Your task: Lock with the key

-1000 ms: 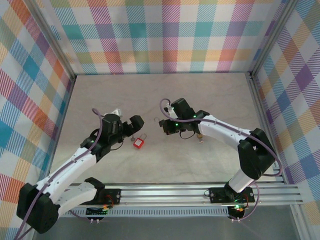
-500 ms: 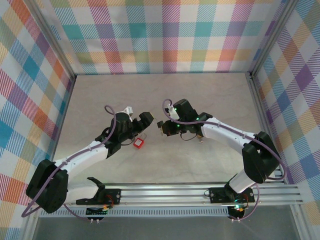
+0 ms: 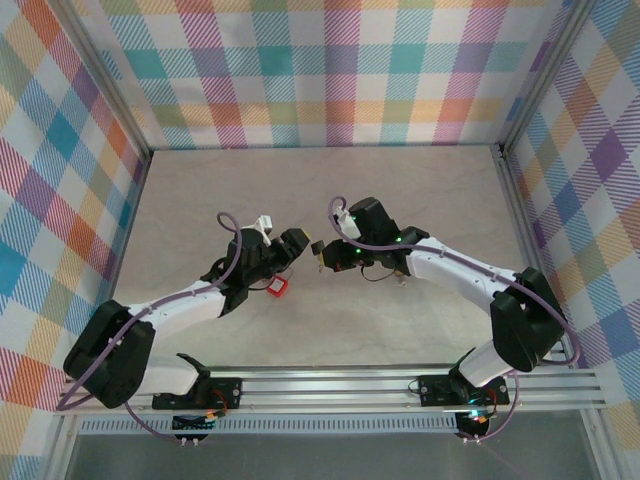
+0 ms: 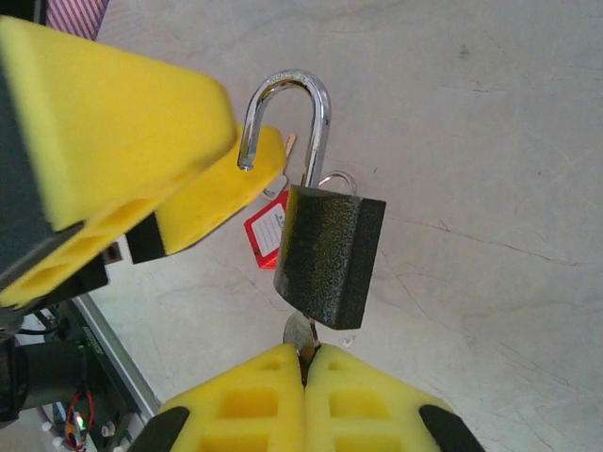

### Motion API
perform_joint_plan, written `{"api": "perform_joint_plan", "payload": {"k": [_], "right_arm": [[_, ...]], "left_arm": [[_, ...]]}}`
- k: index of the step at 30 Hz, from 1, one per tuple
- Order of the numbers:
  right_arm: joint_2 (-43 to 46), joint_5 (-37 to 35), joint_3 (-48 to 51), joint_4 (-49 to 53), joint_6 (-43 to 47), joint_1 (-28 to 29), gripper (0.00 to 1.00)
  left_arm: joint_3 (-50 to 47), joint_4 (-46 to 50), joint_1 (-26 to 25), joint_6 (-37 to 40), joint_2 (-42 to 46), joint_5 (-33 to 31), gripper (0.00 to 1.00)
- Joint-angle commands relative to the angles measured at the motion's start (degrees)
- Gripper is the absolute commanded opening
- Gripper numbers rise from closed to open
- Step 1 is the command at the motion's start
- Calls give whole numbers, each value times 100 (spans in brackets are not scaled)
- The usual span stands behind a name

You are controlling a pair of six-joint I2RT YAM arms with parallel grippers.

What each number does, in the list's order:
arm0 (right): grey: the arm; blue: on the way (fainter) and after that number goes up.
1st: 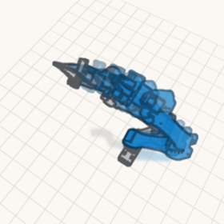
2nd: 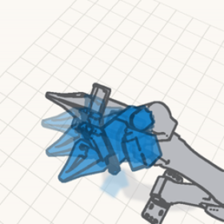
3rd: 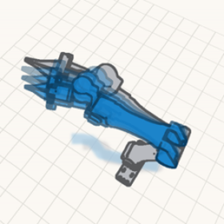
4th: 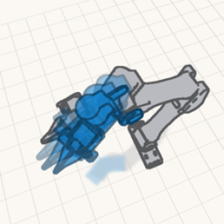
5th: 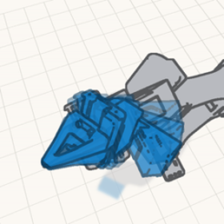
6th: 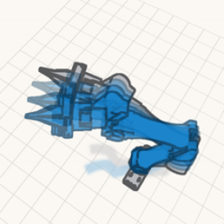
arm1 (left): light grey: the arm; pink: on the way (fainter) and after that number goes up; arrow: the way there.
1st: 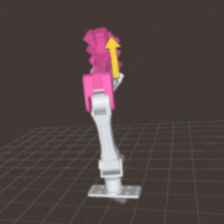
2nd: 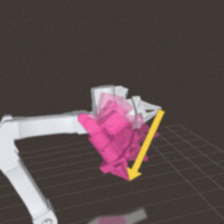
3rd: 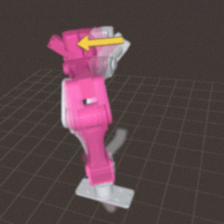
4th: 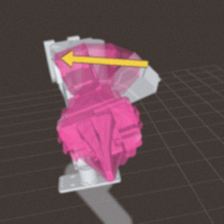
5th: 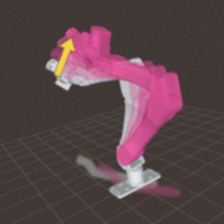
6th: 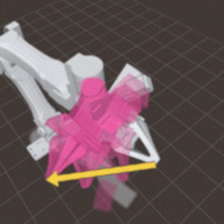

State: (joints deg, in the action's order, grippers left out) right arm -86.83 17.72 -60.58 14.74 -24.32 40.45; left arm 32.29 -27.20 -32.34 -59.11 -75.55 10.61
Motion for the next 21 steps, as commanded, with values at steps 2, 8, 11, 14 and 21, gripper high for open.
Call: {"api": "perform_joint_plan", "payload": {"k": [2,8,11,14,21], "right_arm": [[161,275,62,-310,-84,-36,0],[142,380,90,-366,-97,-40,0],[123,456,90,-389,-106,-36,0],[131,476,98,-414,-116,-36,0],[149,509,107,-420,-124,-34,0]], "left_arm": [[-96,-589,-53,-109,-100,100,60],[-153,-784,-62,-134,-94,16,52],[-153,-843,-58,-138,-114,20,49],[-171,-913,-62,-144,-172,37,44],[-232,-941,-62,-156,-161,2,39]]}}
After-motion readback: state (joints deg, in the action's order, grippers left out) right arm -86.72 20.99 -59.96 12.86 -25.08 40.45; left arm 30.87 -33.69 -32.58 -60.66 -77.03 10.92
